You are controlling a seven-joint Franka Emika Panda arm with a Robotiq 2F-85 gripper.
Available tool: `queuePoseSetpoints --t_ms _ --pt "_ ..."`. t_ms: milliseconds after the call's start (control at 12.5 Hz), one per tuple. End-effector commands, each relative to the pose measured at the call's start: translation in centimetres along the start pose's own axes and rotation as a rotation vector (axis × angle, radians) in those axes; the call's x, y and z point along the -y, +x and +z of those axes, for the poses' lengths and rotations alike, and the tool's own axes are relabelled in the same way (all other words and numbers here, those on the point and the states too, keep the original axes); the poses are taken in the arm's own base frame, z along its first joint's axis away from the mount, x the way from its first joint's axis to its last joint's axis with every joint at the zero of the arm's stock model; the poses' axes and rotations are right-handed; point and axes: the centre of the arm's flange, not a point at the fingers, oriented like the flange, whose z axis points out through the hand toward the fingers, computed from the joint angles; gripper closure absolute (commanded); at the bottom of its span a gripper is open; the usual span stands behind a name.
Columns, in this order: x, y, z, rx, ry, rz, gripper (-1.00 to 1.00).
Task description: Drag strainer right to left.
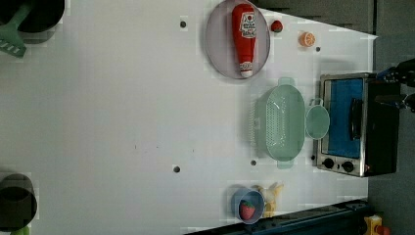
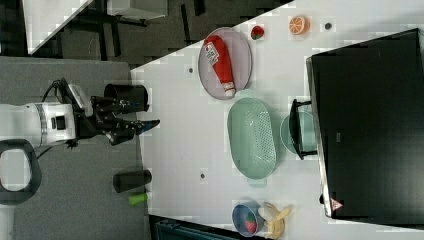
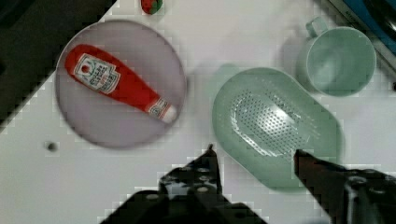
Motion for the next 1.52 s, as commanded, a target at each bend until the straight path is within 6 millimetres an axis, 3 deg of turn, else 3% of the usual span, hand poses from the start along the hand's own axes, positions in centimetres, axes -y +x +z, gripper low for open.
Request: queuePoseSetpoints --t_ms 80,240,480,800,1200,1520 --pt "-16.7 -8.2 -9.0 -0.018 0.032 0.036 -0.59" --pt "-16.6 -8.2 -8.9 -0.016 0.029 0.035 -1.00" --pt "-16.2 -8.2 -5.8 0.026 -0.014 0.033 -1.00" --pt "-13.9 -6.9 3.4 0.047 -0.043 0.074 -1.00" --pt "-11.3 -5.6 16.1 0.004 -0.001 0.368 -1.00" --pt "-9.4 -4.1 24.3 0.023 -0.047 0.546 -1.00"
